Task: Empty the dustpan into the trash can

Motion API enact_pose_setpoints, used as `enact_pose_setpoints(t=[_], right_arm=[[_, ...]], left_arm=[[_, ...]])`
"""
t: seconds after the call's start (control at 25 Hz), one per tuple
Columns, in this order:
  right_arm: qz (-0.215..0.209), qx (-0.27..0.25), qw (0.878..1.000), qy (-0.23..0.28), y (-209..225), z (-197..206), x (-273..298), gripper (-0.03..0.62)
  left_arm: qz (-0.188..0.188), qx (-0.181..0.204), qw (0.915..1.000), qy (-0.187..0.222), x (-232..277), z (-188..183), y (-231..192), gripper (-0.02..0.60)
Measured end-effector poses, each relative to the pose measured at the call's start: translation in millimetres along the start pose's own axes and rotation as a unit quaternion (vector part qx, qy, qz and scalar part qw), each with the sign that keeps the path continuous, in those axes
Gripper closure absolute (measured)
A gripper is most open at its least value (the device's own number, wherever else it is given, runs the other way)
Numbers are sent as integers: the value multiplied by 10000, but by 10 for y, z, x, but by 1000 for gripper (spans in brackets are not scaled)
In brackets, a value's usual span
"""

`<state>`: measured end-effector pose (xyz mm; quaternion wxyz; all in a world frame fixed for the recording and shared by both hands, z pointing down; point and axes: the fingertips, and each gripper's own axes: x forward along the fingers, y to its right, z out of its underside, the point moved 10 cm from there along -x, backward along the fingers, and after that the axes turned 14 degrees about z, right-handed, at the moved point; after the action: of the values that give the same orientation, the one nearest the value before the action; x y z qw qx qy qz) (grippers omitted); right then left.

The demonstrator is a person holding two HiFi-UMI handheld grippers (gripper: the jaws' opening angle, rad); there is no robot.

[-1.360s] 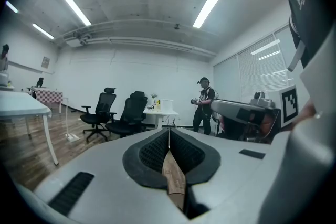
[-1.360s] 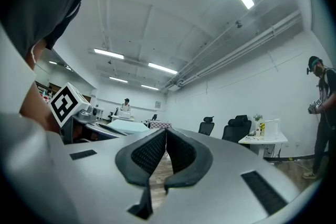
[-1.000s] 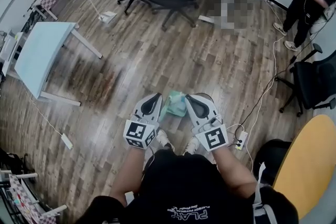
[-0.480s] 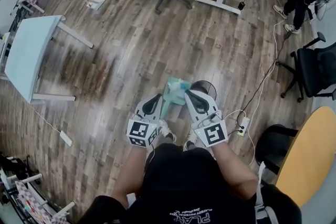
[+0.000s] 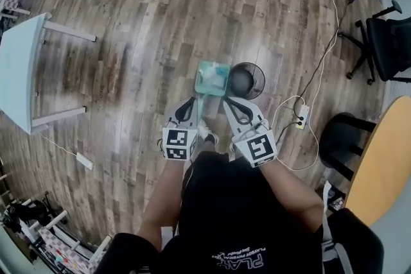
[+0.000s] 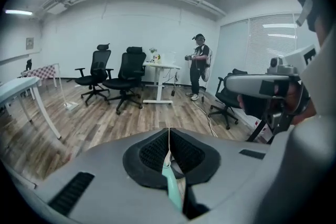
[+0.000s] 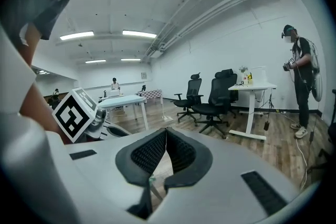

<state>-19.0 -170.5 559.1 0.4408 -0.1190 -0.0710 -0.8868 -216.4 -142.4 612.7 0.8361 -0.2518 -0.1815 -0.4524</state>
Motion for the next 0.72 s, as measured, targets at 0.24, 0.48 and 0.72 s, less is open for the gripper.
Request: enact_pose_setpoints(t=[0.24,0.48,0.72], right_arm=[[6,36,9997,-247,12,105,17,569],[-118,45,9994,-333,-5,190,33,569],[-38,113,9987,-491,39,334,14,569]], left_arm=[[101,-258,9977,-617,189,261,-21,554],[115,-555,9906,-1247,464,511,-68,404],[-20,-724,9823,-1728,719,773,-157,328]])
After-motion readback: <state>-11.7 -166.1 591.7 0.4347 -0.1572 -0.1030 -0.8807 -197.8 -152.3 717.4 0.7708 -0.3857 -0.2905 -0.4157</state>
